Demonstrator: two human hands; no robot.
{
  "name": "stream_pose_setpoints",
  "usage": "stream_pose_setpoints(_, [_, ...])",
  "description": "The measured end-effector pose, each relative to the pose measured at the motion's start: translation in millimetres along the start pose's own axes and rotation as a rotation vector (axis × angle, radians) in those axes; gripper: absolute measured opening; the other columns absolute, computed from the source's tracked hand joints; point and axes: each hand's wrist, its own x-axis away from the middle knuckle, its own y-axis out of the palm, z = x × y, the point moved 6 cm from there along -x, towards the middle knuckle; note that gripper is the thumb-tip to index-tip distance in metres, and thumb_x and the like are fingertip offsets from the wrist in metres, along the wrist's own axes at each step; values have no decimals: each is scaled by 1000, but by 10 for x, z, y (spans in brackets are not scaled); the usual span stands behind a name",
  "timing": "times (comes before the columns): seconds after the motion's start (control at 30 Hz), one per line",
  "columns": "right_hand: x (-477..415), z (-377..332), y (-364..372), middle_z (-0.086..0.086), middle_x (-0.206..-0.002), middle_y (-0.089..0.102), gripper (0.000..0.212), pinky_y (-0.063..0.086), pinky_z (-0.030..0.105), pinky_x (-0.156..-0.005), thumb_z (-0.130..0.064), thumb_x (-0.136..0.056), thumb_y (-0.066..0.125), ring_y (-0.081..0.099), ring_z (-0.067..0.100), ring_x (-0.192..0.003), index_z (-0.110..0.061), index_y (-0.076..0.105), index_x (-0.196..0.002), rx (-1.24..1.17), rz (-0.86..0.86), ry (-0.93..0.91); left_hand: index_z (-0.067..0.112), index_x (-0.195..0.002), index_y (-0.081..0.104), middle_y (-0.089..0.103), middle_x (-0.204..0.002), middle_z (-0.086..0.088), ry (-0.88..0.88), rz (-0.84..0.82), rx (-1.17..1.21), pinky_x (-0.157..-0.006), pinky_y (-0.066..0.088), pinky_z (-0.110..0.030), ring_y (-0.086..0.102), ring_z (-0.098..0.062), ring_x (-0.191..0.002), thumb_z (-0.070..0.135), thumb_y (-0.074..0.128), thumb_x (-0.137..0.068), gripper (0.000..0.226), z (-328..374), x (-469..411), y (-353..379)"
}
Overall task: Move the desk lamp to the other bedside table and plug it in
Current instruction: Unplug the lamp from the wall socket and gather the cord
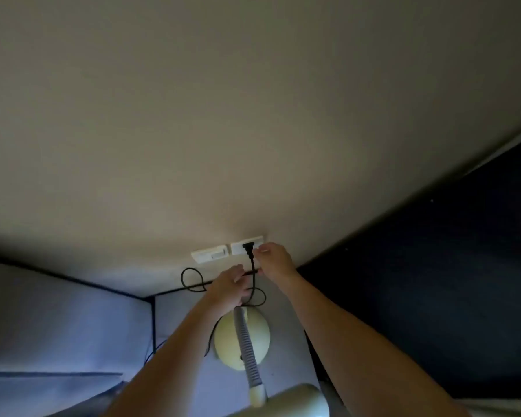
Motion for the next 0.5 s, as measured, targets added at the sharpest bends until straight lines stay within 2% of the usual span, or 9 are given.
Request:
stream_pose_setpoints(0.07, [-43,-31,67,20,-93,72,27,57,45,-83,-25,-93,55,69,35,-82,-3,71,-90,-8,-32,20,30,-119,54,58,-126,-5,33,-19,-77,-77,53,-33,62,-14,-88,20,43,-105,21,25,-33,14])
stream_pose_setpoints(0.1, [-58,-35,100,17,-86,72,27,56,41,-74,-25,-94,55,67,31,-72,-6,69,-81,-31,-48,35,30,-116,55,58,-126,-3,54,-30,-129,-88,54,-40,63,-15,-94,22,43,-104,18,22,-52,20])
stream_pose_setpoints(0.17, [-90,-11,151,14,-85,73,33,53,36,-68,-30,-96,52,67,28,-71,-10,67,-75,-3,-51,78,24,-140,48,56,-140,-2,66,-58,-195,-105,47,-47,60,-21,-119,28,43,-104,37,6,-99,40])
stream_pose_setpoints(0.23, [-140,15,193,18,-94,73,33,54,39,-78,-28,-95,51,68,33,-87,-5,72,-85,42,-36,62,25,-151,36,54,-144,-1,60,-78,-238,-108,44,-46,53,-23,-130,32,43,-103,49,-22,-131,68])
stream_pose_setpoints(0.3, [-159,43,217,19,-100,72,27,54,41,-84,-23,-94,51,66,35,-95,-6,72,-93,39,-38,55,25,-154,29,55,-144,-1,50,-91,-222,-108,45,-44,53,-21,-130,35,44,-103,55,-59,-142,119])
stream_pose_setpoints(0.4, [-182,84,217,20,-102,71,21,56,47,-87,-20,-94,53,66,36,-98,-10,71,-92,-12,-33,52,27,-154,27,57,-143,0,61,-76,-169,-105,46,-40,55,-23,-128,30,44,-103,54,-124,-160,194])
stream_pose_setpoints(0.47, [-202,125,211,19,-104,70,22,56,47,-89,-20,-95,53,66,35,-99,-8,72,-97,-39,-17,51,30,-153,30,64,-132,-8,77,-57,-163,-87,47,-31,61,-29,-118,23,44,-101,55,-183,-195,226])
stream_pose_setpoints(0.5, [-199,135,214,19,-105,70,24,55,47,-90,-20,-96,53,66,34,-100,-8,72,-100,-43,-12,48,32,-150,35,67,-119,-14,81,-46,-162,-76,44,-31,66,-29,-102,20,43,-99,53,-218,-209,231])
